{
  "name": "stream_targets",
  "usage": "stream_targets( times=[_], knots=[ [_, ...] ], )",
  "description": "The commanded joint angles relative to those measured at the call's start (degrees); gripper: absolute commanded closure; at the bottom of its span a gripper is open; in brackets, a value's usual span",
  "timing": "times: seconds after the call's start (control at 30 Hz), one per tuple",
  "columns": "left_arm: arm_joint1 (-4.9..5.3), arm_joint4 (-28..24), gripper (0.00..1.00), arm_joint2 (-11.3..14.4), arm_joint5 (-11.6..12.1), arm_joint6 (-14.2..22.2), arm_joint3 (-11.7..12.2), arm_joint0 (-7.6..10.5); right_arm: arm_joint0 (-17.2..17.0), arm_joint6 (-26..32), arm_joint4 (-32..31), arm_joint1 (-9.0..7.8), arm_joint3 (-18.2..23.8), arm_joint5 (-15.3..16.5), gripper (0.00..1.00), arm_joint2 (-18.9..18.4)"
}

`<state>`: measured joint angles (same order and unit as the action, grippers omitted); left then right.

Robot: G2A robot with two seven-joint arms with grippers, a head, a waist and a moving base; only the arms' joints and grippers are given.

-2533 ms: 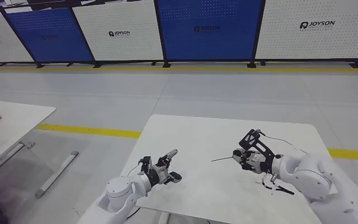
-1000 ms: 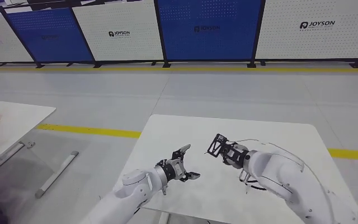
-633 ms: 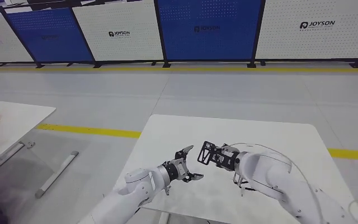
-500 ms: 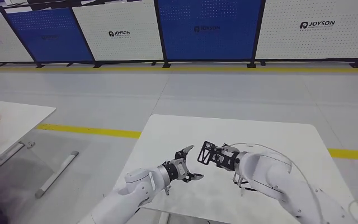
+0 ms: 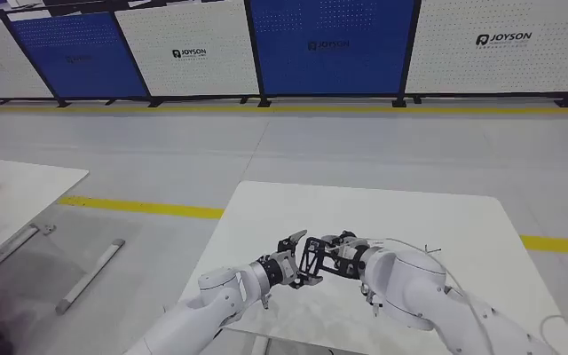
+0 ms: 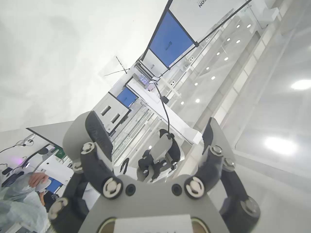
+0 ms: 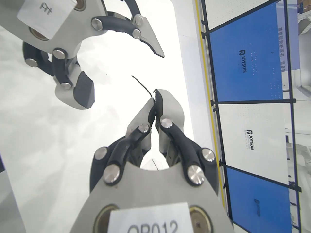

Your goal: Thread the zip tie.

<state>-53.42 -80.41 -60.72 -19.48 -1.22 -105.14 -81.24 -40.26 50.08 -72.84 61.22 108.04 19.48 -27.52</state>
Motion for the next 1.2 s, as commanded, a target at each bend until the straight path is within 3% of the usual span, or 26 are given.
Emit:
stream_targets(
  times=[0.0,0.17,0.37,0.63,0.8,0.83,0.9,0.93,1.17],
  knots=[
    [-0.08,0.0,0.00,0.1,0.4,0.3,0.0,-0.03,0.0,0.0,0.0,-0.01,0.0,0.0,1.00,0.0],
    [-0.69,-3.4,0.00,0.0,0.0,0.2,0.3,1.18,0.0,0.0,0.0,-0.01,0.0,0.0,1.00,0.0],
    [-1.81,-5.4,0.00,2.0,0.5,-5.1,1.9,4.96,0.0,0.0,0.0,-0.01,0.0,0.0,1.00,0.0],
    [-1.81,-5.4,0.00,2.0,0.5,-5.1,1.9,4.96,0.0,0.0,0.0,-0.01,0.0,0.0,1.00,0.0],
    [-2.35,-4.7,0.00,2.4,2.8,-5.2,2.4,4.94,0.0,0.0,0.0,-0.01,0.0,0.0,1.00,0.0],
    [-2.44,-4.8,0.45,2.5,2.8,-5.1,2.5,5.00,0.0,0.0,0.0,-0.01,0.0,0.0,1.00,0.0],
    [-2.58,-5.0,0.96,2.5,2.5,-4.9,2.8,5.14,0.0,0.0,0.0,-0.01,0.0,0.0,1.00,0.0],
    [-2.66,-4.9,1.00,2.5,2.4,-4.9,3.0,5.18,0.0,0.0,0.0,-0.01,0.0,0.0,1.00,0.0],
    [-2.95,-4.1,1.00,2.4,1.2,-4.2,3.4,4.94,0.0,0.0,0.0,-0.01,0.0,0.0,1.00,0.0]
  ],
)
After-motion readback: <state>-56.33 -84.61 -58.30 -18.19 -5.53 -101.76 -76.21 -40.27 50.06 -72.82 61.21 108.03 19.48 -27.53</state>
